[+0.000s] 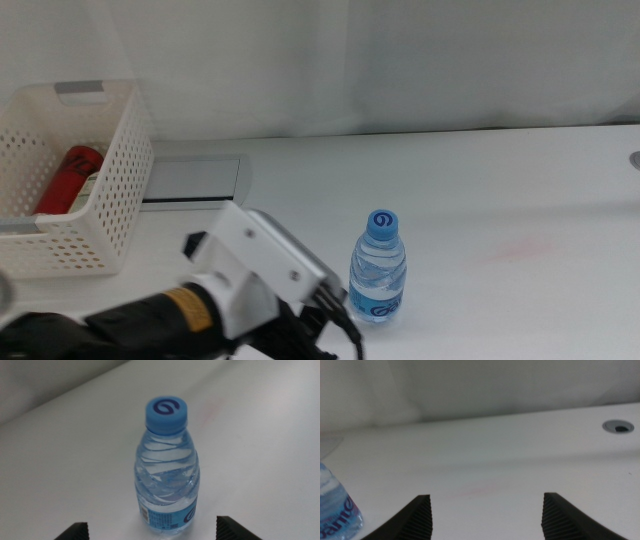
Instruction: Use arms to grab the bottles and put them into the dustbin to the left of the table.
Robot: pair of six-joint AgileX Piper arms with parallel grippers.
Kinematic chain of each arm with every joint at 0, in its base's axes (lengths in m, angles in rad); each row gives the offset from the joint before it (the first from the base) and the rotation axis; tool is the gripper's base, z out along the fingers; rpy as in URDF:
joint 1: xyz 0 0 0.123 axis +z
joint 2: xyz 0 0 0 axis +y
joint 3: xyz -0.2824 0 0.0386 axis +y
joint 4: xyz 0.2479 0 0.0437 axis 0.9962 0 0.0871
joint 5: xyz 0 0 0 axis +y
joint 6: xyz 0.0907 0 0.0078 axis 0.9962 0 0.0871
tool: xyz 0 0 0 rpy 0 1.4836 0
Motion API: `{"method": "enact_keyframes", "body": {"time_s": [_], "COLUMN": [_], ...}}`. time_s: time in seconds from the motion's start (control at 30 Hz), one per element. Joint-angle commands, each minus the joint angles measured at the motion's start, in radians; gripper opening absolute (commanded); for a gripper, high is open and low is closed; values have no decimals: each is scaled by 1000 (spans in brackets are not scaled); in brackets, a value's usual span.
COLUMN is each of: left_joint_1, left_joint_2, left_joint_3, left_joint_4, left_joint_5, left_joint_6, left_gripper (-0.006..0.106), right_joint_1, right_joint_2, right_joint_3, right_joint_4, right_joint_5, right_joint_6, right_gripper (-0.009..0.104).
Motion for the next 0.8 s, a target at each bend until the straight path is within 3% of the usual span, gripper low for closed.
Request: {"method": "enact_keyframes", "body": {"time_s": [0.0,0.1,0.37,0.77], "left_joint_1": [-31,-66,-108,-108], "left_joint_2": [66,160,306,495], "left_joint_3": [6,6,6,4], "left_joint_4": [-16,-16,-3,207], "left_joint_5": [-86,-196,-375,-639], "left_joint_6": [-10,-31,-107,-334], "left_gripper": [69,69,69,69], "right_joint_1": [-6,-6,-6,-6], "right_joint_2": [-17,-19,-19,-19], "right_joint_3": [32,34,34,35], "right_joint_4": [-31,-98,-102,-95], "right_joint_5": [-36,-72,-88,-107], "right_joint_6": [0,0,0,0], "right_gripper": [62,62,62,62]}}
